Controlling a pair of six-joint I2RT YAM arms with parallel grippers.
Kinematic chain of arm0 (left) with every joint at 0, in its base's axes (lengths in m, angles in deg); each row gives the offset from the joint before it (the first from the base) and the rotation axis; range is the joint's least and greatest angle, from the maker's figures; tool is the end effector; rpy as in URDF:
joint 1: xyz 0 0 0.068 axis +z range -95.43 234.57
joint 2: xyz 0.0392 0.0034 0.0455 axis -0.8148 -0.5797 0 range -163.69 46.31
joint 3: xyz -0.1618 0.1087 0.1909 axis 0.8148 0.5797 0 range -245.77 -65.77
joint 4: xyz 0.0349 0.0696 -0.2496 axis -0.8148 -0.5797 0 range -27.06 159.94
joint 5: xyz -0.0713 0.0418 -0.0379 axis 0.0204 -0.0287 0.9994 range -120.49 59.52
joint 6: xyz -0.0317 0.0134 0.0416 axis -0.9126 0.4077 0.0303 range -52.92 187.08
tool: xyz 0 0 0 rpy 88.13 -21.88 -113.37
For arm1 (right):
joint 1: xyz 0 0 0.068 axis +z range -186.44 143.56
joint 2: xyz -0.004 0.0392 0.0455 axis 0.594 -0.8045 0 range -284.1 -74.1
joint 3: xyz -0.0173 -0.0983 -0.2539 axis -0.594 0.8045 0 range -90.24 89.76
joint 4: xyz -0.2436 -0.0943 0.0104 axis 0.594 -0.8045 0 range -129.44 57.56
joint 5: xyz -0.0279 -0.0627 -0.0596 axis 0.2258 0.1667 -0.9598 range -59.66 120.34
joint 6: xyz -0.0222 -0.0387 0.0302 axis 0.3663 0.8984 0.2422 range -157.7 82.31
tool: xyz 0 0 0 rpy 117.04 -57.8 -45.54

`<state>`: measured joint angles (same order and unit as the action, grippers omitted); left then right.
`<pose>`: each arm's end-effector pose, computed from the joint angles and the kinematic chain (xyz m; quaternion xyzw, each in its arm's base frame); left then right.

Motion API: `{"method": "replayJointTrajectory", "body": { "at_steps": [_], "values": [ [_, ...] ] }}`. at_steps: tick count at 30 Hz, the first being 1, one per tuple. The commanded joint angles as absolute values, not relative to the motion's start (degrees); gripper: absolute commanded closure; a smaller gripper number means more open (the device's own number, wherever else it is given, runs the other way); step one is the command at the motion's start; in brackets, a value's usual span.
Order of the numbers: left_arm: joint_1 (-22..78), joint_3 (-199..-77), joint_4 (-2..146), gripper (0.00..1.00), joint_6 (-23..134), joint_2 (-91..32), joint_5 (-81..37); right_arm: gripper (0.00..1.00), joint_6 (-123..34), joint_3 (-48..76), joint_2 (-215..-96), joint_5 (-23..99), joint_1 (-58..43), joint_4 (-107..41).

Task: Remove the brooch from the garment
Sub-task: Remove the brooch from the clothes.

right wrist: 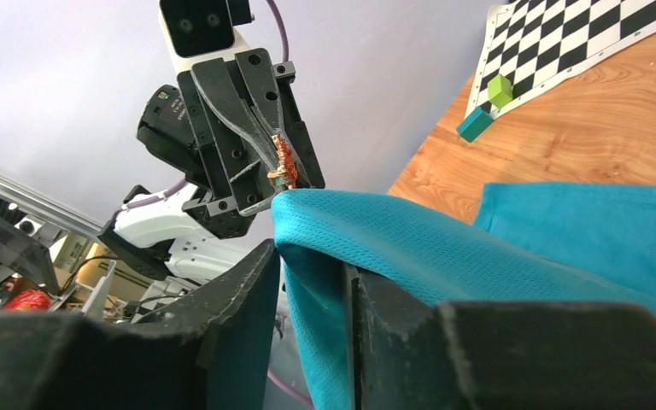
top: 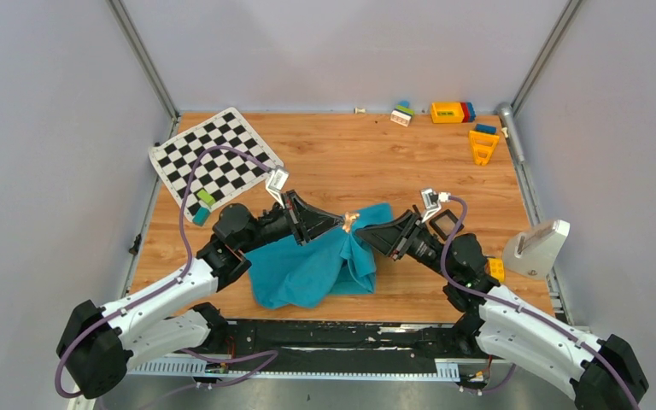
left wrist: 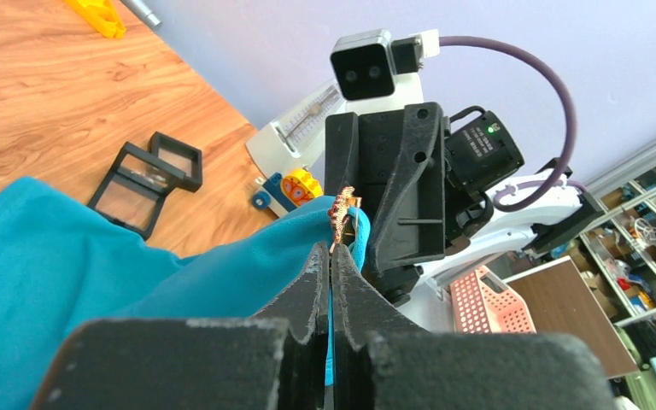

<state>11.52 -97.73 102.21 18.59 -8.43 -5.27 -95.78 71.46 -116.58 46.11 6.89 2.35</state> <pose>0.1515 -0.1623 0.3071 0.1364 0.6378 -0.6321 0.4184 0.1241 0.1305 0.2662 -0.0234 0.6410 0.6453 0.4149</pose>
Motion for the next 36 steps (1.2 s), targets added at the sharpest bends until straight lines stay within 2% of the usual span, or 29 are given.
{"method": "replayJointTrajectory", "body": {
  "at_steps": [1,21,28,36],
  "values": [
    [11.57,-97.49,107.92,1.0,16.8,-6.84,-4.37,0.69,-97.88,71.74,-115.7,47.33,7.09,8.85],
    [11.08,-99.3,107.41,1.0,21.95,-9.85,2.32,0.87,-100.8,67.47,-119.17,47.87,7.14,3.44],
    [9.75,-98.94,107.39,1.0,26.83,-9.61,3.8,0.98,-103.66,66.97,-120.15,47.87,7.16,2.43],
    [9.41,-98.17,109.89,1.0,27.62,-9.93,7.7,1.0,-103.65,65.62,-120.78,49.6,7.13,1.49]
  ]
}}
